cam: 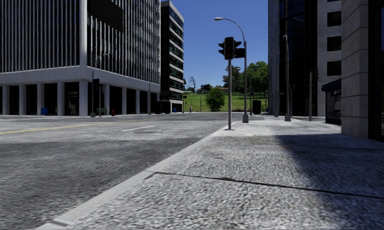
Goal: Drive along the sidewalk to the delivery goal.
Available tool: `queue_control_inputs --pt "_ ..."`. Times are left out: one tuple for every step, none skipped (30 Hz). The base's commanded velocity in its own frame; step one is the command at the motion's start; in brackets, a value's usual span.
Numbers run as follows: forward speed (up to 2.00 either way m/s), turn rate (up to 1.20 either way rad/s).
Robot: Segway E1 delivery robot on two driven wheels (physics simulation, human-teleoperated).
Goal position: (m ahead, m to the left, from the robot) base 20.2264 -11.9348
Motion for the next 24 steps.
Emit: queue_control_inputs --pt "2.0 -0.06" --pt "2.0 -0.16" --pt "2.0 -0.16" --pt "2.0 -0.24" --pt "2.0 -0.33" --pt "2.0 -0.36" --pt "2.0 -0.37" --pt "2.0 -0.37" --pt "2.0 -0.37" --pt "2.0 -0.37" --pt "2.0 -0.37" --pt "2.0 -0.37" --pt "2.0 -0.37" --pt "2.0 -0.37" --pt "2.0 -0.37" --pt "2.0 -0.37" --pt "2.0 -0.37" --pt "2.0 -0.37" --pt "2.0 -0.37" --pt "2.0 -0.37" --pt "2.0 -0.37" --pt "2.0 -0.37" --pt "2.0 -0.37" --pt "2.0 -0.37"
